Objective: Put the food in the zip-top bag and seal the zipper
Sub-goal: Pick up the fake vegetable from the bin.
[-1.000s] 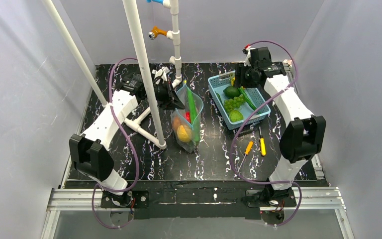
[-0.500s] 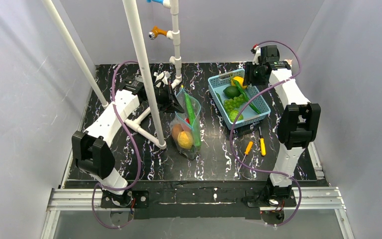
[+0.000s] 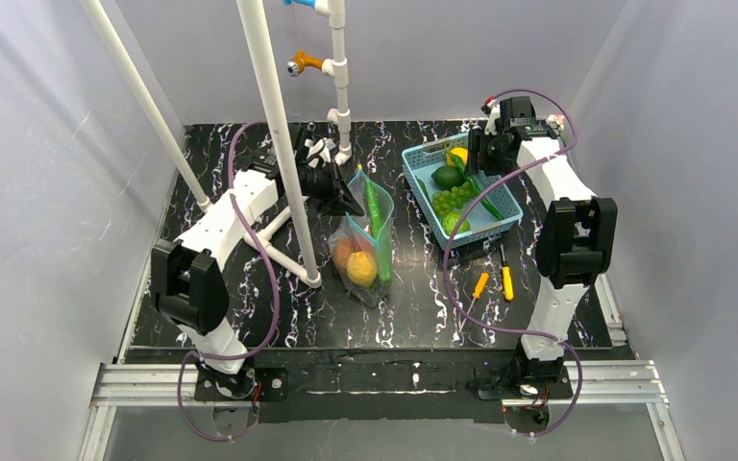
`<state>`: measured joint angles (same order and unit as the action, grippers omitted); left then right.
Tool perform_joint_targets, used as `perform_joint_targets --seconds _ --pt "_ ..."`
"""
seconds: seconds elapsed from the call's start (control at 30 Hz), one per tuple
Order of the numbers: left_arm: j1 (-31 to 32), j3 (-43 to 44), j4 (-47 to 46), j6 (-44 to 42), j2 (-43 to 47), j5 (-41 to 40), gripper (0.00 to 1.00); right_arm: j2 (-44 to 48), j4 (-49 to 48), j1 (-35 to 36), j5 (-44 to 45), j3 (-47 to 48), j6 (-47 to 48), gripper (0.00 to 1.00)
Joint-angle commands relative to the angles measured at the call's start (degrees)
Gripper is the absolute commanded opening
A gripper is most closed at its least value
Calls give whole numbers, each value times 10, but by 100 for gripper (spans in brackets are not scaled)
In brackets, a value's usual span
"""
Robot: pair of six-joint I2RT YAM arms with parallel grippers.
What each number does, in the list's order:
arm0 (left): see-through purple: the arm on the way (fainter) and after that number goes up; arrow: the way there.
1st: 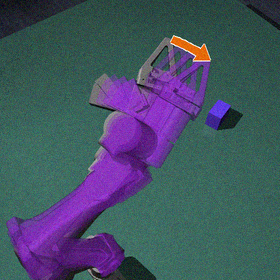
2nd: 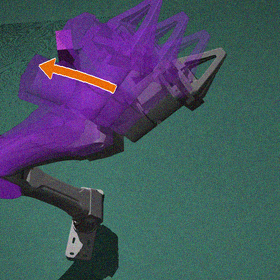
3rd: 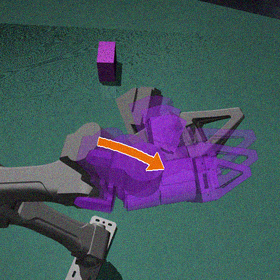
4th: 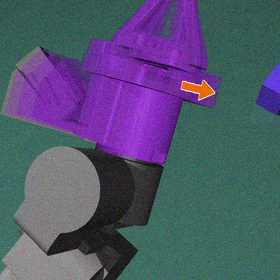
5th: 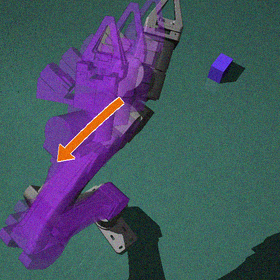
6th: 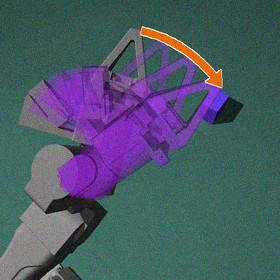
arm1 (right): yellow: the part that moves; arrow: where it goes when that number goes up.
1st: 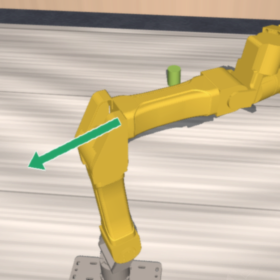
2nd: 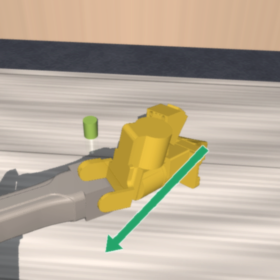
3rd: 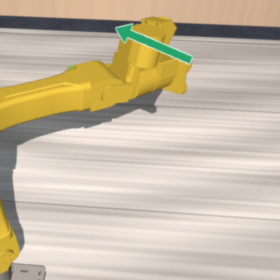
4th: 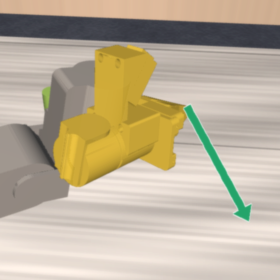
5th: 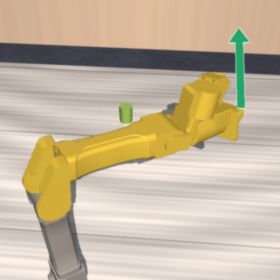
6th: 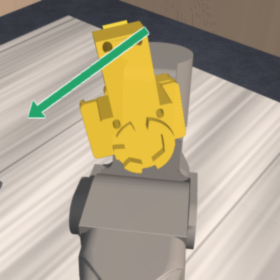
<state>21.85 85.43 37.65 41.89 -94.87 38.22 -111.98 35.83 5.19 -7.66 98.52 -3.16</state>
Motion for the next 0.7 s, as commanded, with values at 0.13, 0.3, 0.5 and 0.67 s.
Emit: perform_joint_targets --seconds 0.13,0.3,0.5,0.67 --pt "10 9 -34 28 -19 38 0 7 0 -4 20 4 20 62" --pt "10 -6 -23 17 -3 28 0 -2 -1 -4 25 -5 47 51" --pt "10 -14 -9 8 12 24 0 -33 -6 -5 -10 -2 83 49" --pt "10 -16 6 -1 23 18 0 -71 12 -4 -20 24 95 49"
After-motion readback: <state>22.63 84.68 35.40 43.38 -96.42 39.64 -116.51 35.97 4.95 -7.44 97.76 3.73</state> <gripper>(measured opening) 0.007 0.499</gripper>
